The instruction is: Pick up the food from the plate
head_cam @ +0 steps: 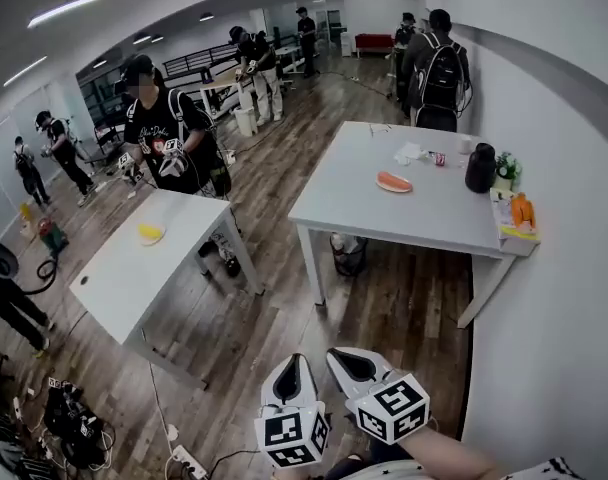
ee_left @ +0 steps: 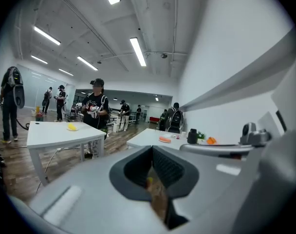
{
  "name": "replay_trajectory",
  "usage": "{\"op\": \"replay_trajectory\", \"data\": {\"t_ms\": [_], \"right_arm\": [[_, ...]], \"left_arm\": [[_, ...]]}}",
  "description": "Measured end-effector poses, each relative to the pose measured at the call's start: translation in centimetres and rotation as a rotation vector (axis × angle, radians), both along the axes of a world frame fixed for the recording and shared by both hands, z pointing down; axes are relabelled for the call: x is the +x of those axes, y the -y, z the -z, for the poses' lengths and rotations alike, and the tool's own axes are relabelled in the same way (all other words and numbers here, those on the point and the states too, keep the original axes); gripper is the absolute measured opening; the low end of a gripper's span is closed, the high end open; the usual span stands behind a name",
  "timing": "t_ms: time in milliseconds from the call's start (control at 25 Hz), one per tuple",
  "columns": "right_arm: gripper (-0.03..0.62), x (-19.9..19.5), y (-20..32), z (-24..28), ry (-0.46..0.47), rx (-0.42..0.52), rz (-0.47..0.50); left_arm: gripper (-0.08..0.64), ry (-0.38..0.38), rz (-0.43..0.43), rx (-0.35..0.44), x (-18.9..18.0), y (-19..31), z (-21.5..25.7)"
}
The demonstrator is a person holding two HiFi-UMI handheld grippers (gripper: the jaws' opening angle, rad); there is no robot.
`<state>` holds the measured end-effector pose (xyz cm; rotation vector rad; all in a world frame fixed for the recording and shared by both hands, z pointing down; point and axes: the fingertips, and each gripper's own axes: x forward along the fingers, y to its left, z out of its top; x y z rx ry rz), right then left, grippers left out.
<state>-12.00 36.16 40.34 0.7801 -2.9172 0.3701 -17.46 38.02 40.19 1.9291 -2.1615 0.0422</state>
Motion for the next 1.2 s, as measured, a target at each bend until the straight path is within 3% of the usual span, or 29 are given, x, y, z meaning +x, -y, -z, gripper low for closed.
{"op": "replay_trajectory", "data": {"t_ms": [200, 480, 800, 1200], "right_arm": [[-0.005, 1.1, 4.4, -0.6, 0.011, 0.0, -0.044], [-0.005, 2.5, 15.1, -0.1, 0.022, 0.028, -0.069], [-0.003, 8.0, 29.3, 0.4, -0.023, 0.053, -0.135], [-0.003, 12.7, 40.0, -1.0, -0.027, 0.005, -0.243]], "left_arm": [[0.008, 0.002, -0.025, 0.001, 0.7, 4.5, -1.0], [0.008, 0.04, -0.072, 0.021, 2.5, 15.8, -0.3], [0.008, 0.013, -0.164, 0.053, 8.3, 31.0, 0.4], [0.008, 0.019, -0.26, 0.004, 13.0, 42.2, -1.1]]}}
